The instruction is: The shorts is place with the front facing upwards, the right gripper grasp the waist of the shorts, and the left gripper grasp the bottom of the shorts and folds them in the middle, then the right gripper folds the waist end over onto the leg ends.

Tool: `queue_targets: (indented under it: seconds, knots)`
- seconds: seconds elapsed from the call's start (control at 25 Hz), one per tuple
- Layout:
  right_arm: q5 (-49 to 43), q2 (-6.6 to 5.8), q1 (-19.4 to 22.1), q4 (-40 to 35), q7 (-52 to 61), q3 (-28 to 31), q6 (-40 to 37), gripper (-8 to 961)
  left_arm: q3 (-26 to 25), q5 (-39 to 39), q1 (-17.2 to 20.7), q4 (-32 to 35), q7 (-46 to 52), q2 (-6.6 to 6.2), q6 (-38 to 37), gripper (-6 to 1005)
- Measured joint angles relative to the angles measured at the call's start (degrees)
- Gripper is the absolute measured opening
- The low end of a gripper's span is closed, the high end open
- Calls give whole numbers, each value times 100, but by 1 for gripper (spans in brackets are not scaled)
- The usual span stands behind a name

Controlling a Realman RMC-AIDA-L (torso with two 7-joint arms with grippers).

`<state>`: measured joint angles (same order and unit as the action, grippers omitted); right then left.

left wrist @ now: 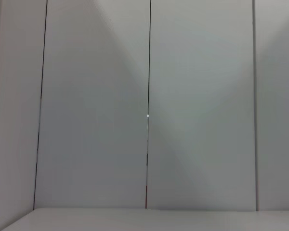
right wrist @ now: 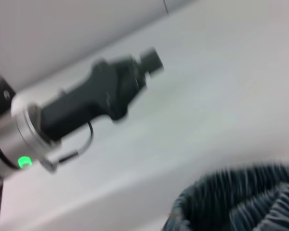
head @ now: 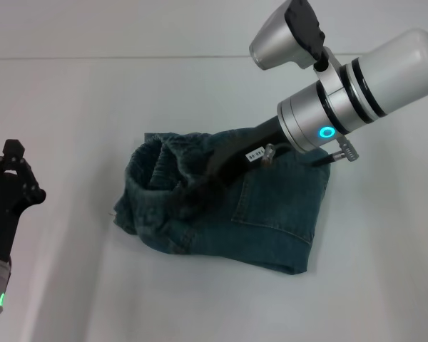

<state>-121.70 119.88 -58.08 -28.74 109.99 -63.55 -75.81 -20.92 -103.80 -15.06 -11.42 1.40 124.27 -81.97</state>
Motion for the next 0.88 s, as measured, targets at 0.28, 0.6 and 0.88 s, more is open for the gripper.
queue_targets:
  seconds: [0.28,0.6,0.88]
  knots:
    - [933,1,186,261,-881,45,249,947,-15,0,-85,0,1,-2,83,5]
    - [2491,-93,955,197,-1923,394,119,947,-63,38,-129,0,8,-8,88,8]
    - [3468,-130,1911,133,-2640,1379,-301,947,-265,45,-160,169,672,-20,-93,10]
